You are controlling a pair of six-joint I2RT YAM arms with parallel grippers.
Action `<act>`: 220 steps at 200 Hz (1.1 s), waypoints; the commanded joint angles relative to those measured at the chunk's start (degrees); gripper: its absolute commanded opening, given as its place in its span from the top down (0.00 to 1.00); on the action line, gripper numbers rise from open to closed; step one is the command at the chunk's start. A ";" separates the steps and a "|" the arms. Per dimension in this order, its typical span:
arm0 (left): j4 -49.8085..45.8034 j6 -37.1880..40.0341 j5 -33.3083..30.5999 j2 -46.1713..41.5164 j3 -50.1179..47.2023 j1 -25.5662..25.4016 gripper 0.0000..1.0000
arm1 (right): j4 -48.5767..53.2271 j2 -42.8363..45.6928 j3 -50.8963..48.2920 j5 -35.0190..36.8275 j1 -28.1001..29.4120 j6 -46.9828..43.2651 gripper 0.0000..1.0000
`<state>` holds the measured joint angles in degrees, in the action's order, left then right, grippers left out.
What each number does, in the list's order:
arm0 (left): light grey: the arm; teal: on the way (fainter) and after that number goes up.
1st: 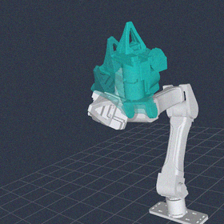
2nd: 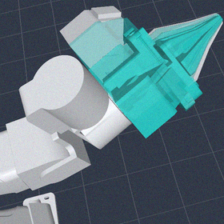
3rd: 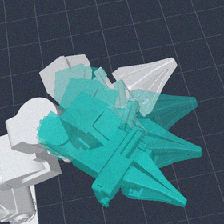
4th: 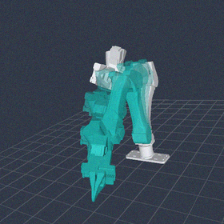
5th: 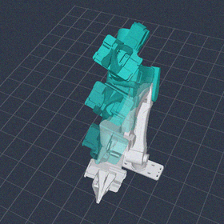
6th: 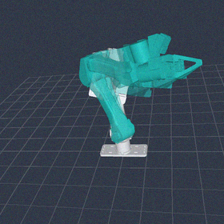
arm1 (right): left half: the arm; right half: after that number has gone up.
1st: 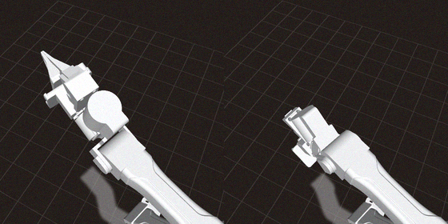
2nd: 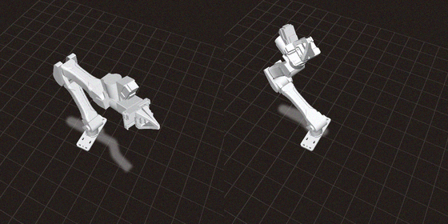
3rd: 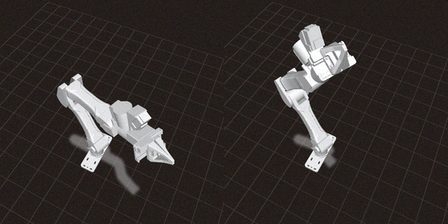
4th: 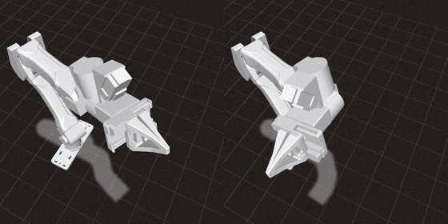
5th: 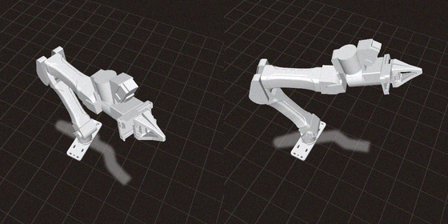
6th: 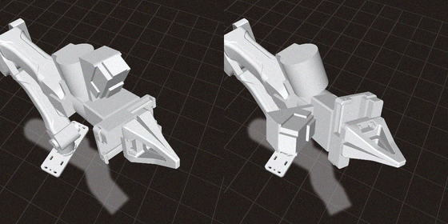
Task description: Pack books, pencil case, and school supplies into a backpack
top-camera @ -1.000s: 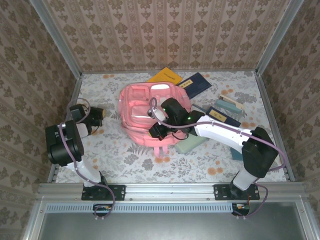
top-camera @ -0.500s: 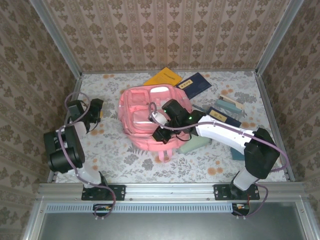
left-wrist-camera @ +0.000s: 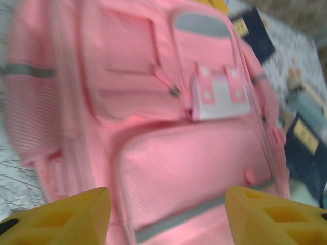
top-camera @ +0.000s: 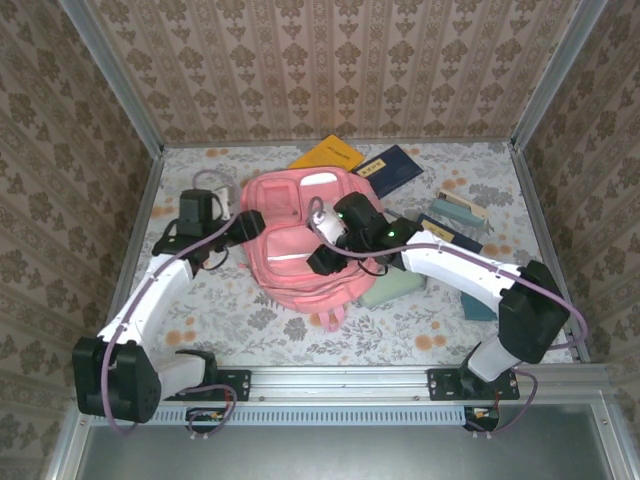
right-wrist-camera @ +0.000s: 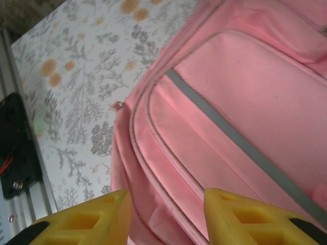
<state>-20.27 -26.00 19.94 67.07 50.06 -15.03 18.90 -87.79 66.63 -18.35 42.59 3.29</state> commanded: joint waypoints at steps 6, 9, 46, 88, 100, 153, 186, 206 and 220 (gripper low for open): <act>-10.16 10.45 -3.83 1.71 3.52 -7.85 0.44 | -5.80 6.57 -6.11 5.49 -3.09 8.31 0.58; -10.67 10.90 -3.92 2.01 3.72 -8.86 0.45 | -6.26 7.17 -6.94 5.84 -3.58 9.21 0.58; -13.26 13.89 -2.73 7.34 6.35 -19.89 0.52 | -8.78 14.81 -15.17 10.36 -9.10 17.59 0.56; -12.51 18.24 -18.96 14.79 10.33 -31.65 0.41 | -8.90 19.22 -19.71 10.53 -12.12 20.87 0.55; -11.69 19.71 -21.24 17.21 11.42 -32.43 0.40 | -8.73 19.79 -20.24 10.29 -12.59 21.57 0.56; -10.99 28.40 -26.88 26.01 15.31 -34.52 0.35 | -8.66 23.66 -23.08 10.43 -13.74 23.30 0.55; -11.80 34.27 -28.58 30.10 16.57 -37.53 0.28 | -7.70 25.86 -24.59 10.94 -14.44 24.06 0.55; -12.33 33.30 -24.84 29.42 16.99 -37.28 0.27 | -7.31 27.21 -25.36 11.23 -14.72 24.29 0.54; -12.04 32.98 -22.02 28.26 16.70 -37.09 0.25 | -6.93 27.83 -25.67 11.41 -14.81 24.31 0.54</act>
<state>-31.27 4.82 -5.87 96.27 66.11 -52.03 10.90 -62.04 42.13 -8.38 28.18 26.44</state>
